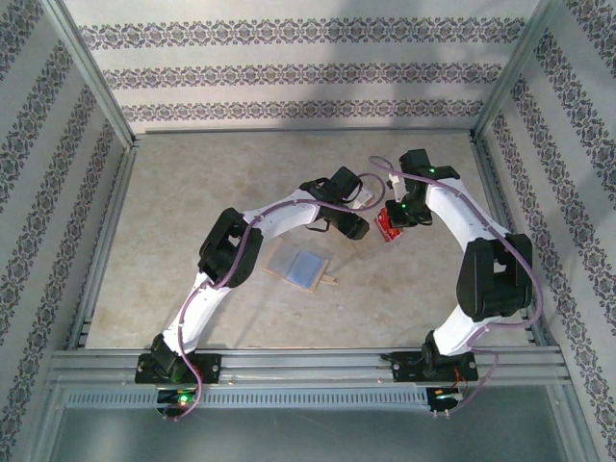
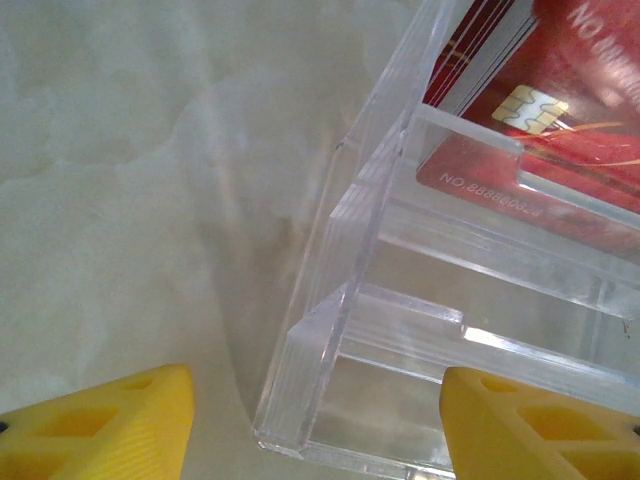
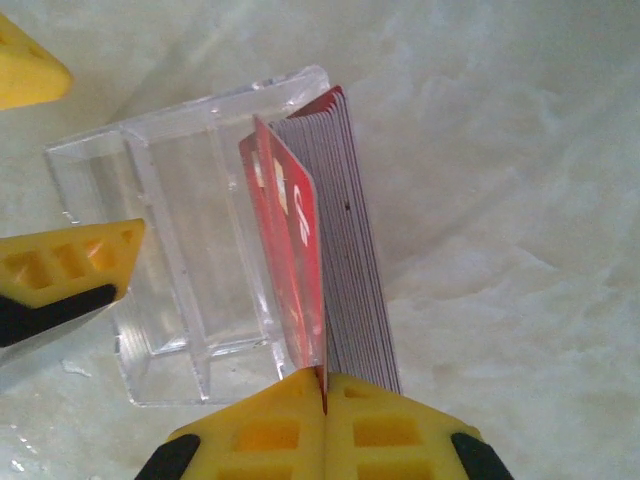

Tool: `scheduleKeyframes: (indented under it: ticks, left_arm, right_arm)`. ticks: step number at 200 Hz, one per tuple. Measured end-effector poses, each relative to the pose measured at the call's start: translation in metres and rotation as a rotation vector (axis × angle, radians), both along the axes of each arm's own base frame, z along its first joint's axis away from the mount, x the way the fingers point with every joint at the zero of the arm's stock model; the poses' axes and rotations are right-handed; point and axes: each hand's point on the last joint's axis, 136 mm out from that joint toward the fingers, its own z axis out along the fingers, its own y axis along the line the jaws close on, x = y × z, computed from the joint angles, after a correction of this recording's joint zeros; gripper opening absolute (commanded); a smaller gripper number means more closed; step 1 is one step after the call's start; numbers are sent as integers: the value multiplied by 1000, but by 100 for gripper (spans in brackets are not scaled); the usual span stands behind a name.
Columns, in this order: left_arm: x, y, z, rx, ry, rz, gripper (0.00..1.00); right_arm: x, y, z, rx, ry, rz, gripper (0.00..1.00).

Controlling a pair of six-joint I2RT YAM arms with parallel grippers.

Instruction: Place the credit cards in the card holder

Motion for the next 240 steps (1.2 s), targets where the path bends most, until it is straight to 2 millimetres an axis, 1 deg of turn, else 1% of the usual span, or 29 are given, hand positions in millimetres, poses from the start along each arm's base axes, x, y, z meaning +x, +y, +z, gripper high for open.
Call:
scheduleKeyframes:
  ticks: [31, 52, 73, 107, 119, 135, 160, 163, 176, 184, 199, 212, 221, 240]
  left_arm:
    - [0, 0, 0, 0, 0, 0, 66]
    - [0, 0, 0, 0, 0, 0, 67]
    - [0, 0, 0, 1, -1, 1, 70]
    - [0, 2, 6, 13, 4, 4, 74]
    - [-1, 3, 15, 11, 3, 4, 75]
    - [-2, 4, 34, -4, -9, 3, 80]
    - [-7, 8, 84, -50, -72, -18, 82]
    - [-9, 10, 93, -56, -83, -22, 83]
    - [-16, 21, 117, -71, -116, -33, 84]
    - [-22, 31, 132, -85, -130, -38, 84]
    - [-33, 49, 151, -108, -135, -42, 84]
    - [-40, 67, 160, -131, -128, -39, 85]
    - [-48, 82, 161, -138, -112, -34, 85]
    - [-69, 115, 155, -153, -69, -21, 86]
  right_arm:
    - [0, 7, 15, 47, -44, 9, 0]
    - [0, 10, 20, 96, -51, 4, 0]
    - [-1, 12, 27, 154, -58, -16, 0]
    - [-4, 16, 53, 256, -106, -49, 0]
    - [-6, 19, 64, 296, -125, -62, 0]
    - [-7, 25, 79, 352, -151, -74, 0]
    - [-8, 35, 103, 448, -201, -101, 0]
    - [-8, 36, 106, 461, -209, -104, 0]
    - [-10, 42, 117, 519, -246, -115, 0]
    - [-13, 46, 122, 559, -263, -126, 0]
    - [-20, 53, 126, 633, -285, -143, 0]
    - [-27, 59, 127, 686, -293, -151, 0]
    - [-31, 64, 126, 717, -297, -154, 0]
    - [-43, 81, 124, 788, -309, -129, 0]
